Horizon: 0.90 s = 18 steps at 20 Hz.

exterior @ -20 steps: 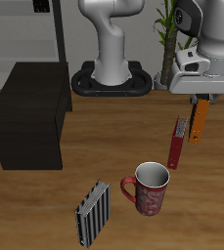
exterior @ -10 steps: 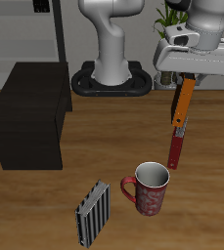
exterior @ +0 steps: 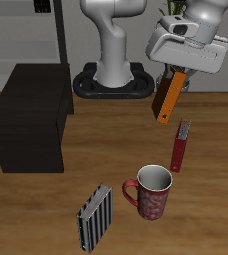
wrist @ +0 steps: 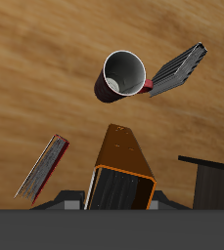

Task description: Place the orange book flat on top of the shelf

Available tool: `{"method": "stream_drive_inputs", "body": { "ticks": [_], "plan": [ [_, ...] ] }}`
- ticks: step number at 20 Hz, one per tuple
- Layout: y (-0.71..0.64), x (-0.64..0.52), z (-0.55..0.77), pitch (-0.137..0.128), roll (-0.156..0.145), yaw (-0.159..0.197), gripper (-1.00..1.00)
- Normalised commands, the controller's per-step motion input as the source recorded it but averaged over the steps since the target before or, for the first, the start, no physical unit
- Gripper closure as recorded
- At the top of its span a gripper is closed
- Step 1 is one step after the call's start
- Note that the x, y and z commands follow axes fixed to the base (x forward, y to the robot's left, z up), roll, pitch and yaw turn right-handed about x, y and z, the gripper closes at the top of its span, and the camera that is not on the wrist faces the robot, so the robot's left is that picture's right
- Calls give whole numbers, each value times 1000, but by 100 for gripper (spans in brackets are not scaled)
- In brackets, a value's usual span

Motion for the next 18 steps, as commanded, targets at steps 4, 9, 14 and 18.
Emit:
{"method": "stream_drive_inputs", "body": {
  "ticks": [4, 9, 14, 18],
  "plan": [
    [-173, -9, -8, -16, -79, 30, 100],
    [-309, 40, -23, -8, -128, 54, 100],
    [-487, 2, 27, 5, -152, 17, 100],
    [-483, -9, 17, 53, -178, -7, 100]
  ]
}}
